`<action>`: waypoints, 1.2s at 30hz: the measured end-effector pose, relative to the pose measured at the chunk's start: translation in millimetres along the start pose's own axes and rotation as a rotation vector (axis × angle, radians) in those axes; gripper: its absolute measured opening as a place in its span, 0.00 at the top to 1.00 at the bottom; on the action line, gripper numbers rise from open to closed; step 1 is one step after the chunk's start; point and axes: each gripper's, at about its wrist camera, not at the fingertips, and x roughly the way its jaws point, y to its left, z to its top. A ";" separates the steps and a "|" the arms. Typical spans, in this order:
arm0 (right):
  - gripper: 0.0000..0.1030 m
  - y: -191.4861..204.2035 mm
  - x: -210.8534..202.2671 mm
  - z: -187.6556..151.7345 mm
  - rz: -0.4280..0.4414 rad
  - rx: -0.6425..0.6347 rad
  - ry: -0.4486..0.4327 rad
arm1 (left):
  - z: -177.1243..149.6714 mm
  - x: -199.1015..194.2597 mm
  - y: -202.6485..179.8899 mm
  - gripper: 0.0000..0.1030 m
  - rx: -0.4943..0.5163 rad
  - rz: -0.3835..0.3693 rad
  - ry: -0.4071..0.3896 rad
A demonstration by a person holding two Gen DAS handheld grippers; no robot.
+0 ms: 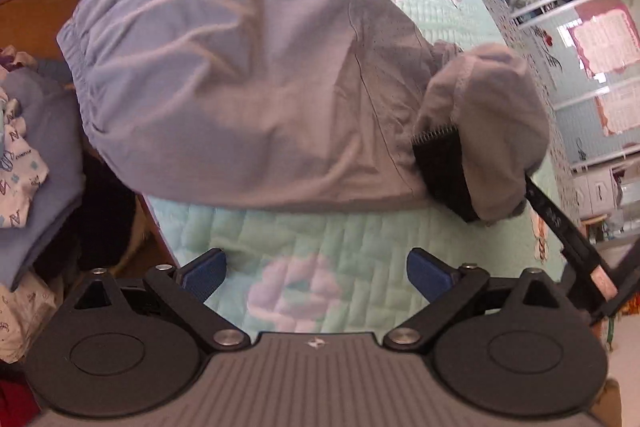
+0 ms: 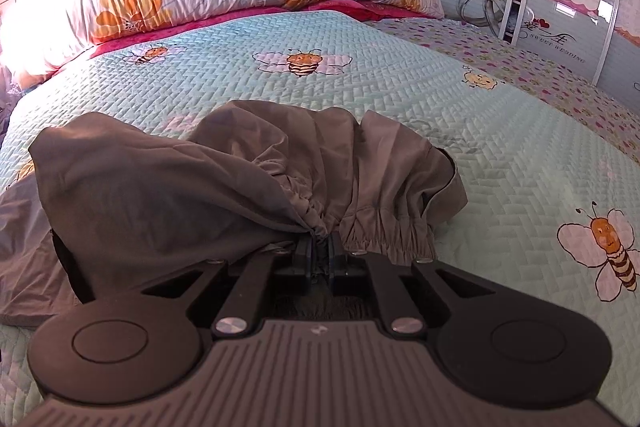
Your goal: Fold clothes
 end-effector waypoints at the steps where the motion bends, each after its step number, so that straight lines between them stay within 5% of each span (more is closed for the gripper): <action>1: 0.92 0.2 0.1 -0.2 -0.001 -0.003 -0.001 | 3.3 -0.1 0.8 0.00 -0.015 0.001 -0.021; 9: 0.91 0.9 5.3 0.8 0.006 0.010 -0.002 | 42.5 1.9 -7.2 0.00 0.015 -0.039 -0.190; 17: 0.88 3.3 10.6 0.3 0.003 -0.009 -0.002 | 77.6 31.0 -40.8 0.02 0.182 -0.045 -0.242; 22: 0.77 5.1 15.8 0.0 -0.018 -0.047 0.010 | 89.1 41.0 -67.9 0.02 0.296 -0.084 -0.222; 25: 0.74 0.9 18.8 0.4 -0.006 -0.010 0.021 | 92.5 38.7 -68.8 0.01 0.306 -0.145 -0.214; 30: 0.66 -31.9 25.5 -0.3 0.112 0.267 0.047 | 103.8 44.8 -34.6 0.01 0.171 -0.366 -0.090; 36: 0.65 -38.4 28.3 -1.7 0.152 0.358 0.062 | 94.1 15.6 -53.5 0.00 0.280 -0.452 -0.144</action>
